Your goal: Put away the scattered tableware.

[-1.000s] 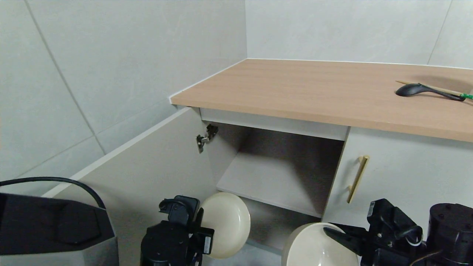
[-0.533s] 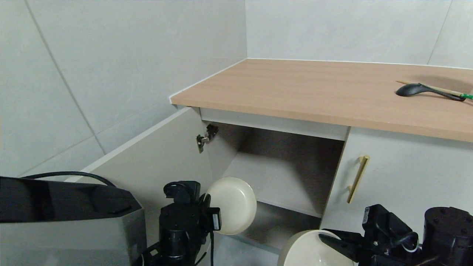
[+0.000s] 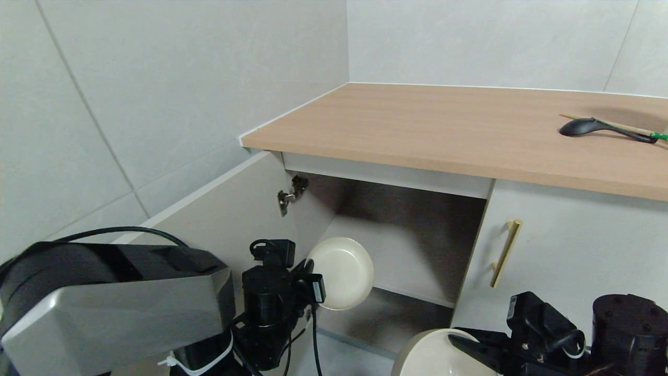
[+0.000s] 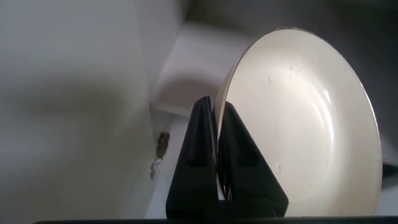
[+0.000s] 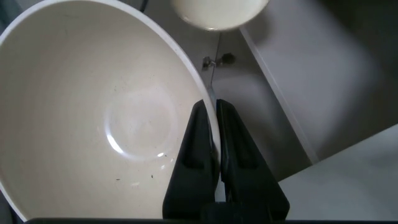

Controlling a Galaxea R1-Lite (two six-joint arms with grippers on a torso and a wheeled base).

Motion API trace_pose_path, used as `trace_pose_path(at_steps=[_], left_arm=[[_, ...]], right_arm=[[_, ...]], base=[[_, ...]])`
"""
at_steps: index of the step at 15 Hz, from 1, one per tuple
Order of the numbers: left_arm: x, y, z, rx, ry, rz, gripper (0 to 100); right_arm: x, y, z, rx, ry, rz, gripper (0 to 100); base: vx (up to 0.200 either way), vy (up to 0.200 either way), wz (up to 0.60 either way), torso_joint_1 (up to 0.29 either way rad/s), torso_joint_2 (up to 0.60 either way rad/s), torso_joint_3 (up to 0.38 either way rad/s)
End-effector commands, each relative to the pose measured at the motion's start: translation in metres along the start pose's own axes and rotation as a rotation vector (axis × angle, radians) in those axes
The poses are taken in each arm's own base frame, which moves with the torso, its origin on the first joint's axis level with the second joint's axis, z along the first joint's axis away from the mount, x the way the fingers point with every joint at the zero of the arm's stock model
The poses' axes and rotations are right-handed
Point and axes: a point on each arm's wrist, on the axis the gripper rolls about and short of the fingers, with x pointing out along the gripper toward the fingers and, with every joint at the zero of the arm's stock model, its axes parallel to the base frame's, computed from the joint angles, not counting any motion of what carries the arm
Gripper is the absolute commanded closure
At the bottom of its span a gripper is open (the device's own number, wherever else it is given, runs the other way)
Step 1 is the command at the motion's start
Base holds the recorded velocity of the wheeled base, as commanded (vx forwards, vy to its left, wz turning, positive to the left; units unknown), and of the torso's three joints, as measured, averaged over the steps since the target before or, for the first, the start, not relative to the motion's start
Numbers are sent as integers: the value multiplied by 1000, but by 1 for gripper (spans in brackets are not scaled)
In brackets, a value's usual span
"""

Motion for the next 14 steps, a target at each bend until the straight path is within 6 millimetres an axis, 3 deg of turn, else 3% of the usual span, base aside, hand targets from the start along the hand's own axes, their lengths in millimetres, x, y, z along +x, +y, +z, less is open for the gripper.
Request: trace_pose_path(at_steps=[1, 4, 8, 14], left_arm=[[12, 1, -7, 0, 1, 5, 100], [31, -6, -16, 39, -14, -31, 100], [81, -16, -48, 96, -63, -29, 100], [112, -21, -37, 19, -82, -41, 100]], right_arm=[[4, 1, -5, 9, 27, 8, 100], [9, 0, -12, 25, 59, 14, 100], [1, -12, -11, 48, 47, -52, 100], [2, -12, -12, 49, 52, -51, 100]], base=[[0, 0, 0, 0, 0, 0], [0, 0, 0, 0, 0, 0], [0, 0, 0, 0, 0, 0], [0, 0, 0, 0, 0, 0]])
